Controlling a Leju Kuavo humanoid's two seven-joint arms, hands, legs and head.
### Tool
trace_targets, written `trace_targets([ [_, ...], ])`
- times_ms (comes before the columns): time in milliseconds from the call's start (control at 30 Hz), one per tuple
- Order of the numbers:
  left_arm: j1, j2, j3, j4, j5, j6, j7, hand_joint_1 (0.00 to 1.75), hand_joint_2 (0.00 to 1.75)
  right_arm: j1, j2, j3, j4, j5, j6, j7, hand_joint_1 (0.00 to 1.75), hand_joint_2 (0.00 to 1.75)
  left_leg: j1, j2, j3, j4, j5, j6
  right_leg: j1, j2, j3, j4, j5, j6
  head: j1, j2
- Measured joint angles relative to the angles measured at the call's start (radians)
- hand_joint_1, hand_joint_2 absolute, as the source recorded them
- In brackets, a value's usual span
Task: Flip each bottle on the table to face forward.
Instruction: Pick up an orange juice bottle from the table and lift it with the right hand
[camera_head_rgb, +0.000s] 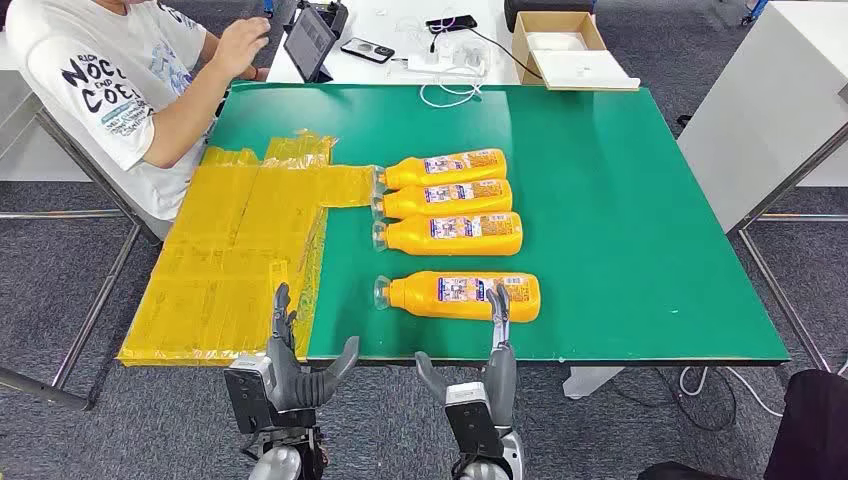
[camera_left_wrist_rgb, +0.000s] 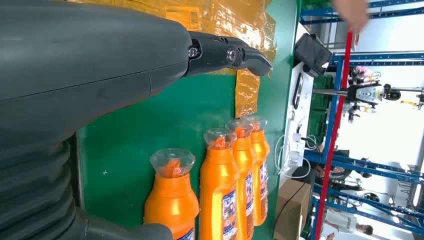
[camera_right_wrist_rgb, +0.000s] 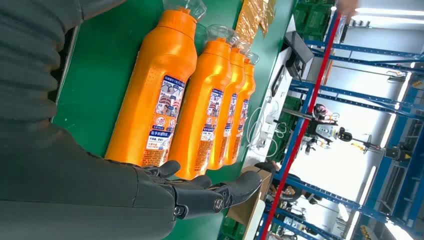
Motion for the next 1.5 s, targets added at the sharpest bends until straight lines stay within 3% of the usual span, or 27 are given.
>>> trace_targets([
  [833, 0.000, 0.000, 0.000, 0.000, 0.002, 0.000, 0.002, 0.00, 1.75, 0.000, 0.000, 0.000, 0.008, 0.008, 0.000, 0.000, 0.00, 1.75, 0.000, 0.000, 0.000, 0.000, 0.000, 0.000, 0.000, 0.000, 0.000, 0.000, 0.000, 0.000, 0.000, 0.000],
  [1033, -0.002, 0.001, 0.003, 0.000, -0.015, -0.006, -0.008, 0.00, 1.75, 0.004, 0.006, -0.028, -0.027, 0.201, 0.000, 0.004, 0.00, 1.75, 0.000, 0.000, 0.000, 0.000, 0.000, 0.000, 0.000, 0.000, 0.000, 0.000, 0.000, 0.000, 0.000, 0.000],
  [1133, -0.009, 0.003, 0.007, 0.000, -0.048, -0.021, -0.016, 0.00, 1.75, 0.005, -0.002, -0.062, -0.079, 0.305, 0.000, 0.055, 0.00, 1.75, 0.000, 0.000, 0.000, 0.000, 0.000, 0.000, 0.000, 0.000, 0.000, 0.000, 0.000, 0.000, 0.000, 0.000],
  [1333, -0.019, 0.003, 0.018, 0.000, -0.075, -0.036, -0.021, 0.00, 1.75, -0.004, -0.036, -0.109, -0.143, 0.346, 0.008, 0.122, 0.00, 1.75, -0.001, 0.000, 0.000, 0.000, 0.000, 0.000, -0.001, 0.000, 0.000, 0.000, 0.000, 0.000, 0.000, 0.000],
  [1500, -0.033, 0.002, 0.026, 0.000, -0.098, -0.066, -0.027, 0.00, 1.75, -0.079, -0.097, -0.148, -0.125, 0.354, 0.150, 0.262, 0.00, 1.75, -0.001, 0.000, 0.000, 0.000, 0.001, 0.001, 0.000, 0.000, 0.001, 0.000, 0.000, 0.000, 0.000, 0.000],
])
